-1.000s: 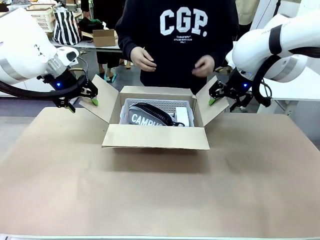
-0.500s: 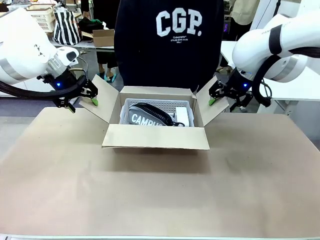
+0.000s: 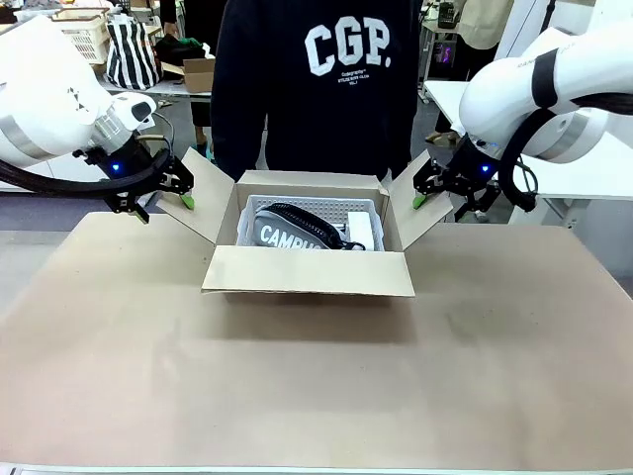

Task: Pack the gift set into the box.
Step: Lift both hands away from the flaps of the Package Box.

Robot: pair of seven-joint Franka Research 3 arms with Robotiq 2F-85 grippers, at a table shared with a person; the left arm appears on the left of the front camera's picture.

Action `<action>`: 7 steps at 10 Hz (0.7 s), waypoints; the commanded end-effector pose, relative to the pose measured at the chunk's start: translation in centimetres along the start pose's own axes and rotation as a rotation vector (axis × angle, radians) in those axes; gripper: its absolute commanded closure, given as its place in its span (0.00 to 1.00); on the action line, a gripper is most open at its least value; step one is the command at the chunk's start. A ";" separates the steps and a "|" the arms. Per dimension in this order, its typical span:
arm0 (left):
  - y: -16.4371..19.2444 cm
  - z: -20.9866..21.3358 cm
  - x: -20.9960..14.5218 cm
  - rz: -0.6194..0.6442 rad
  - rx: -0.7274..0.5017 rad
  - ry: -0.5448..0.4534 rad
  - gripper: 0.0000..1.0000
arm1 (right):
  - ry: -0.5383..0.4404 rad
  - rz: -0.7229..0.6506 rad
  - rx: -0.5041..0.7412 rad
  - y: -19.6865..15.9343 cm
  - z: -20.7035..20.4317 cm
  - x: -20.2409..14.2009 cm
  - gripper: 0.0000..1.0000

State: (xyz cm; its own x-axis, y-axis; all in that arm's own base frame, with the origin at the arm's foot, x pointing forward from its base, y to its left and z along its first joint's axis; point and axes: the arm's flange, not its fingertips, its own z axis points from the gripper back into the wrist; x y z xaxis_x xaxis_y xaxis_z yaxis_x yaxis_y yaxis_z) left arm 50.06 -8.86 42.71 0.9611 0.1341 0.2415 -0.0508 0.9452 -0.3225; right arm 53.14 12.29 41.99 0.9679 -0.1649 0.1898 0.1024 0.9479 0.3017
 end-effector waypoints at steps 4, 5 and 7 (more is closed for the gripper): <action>-0.1 0.1 0.0 0.008 0.018 -0.008 0.00 | 0.013 0.006 -0.015 0.1 -0.2 0.3 0.00; -0.1 0.1 0.0 0.008 0.018 -0.008 0.00 | 0.013 0.006 -0.015 0.1 -0.2 0.3 0.00; 0.0 0.0 0.0 0.000 0.000 0.000 0.00 | 0.000 0.000 0.000 0.0 0.0 0.0 0.00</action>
State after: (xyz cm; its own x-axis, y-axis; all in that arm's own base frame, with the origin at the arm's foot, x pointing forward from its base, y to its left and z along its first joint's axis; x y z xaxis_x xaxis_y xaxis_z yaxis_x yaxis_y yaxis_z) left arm 50.06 -8.86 42.71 0.9612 0.1339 0.2412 -0.0508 0.9452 -0.3226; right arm 53.14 12.29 42.00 0.9678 -0.1651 0.1901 0.1024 0.9478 0.3019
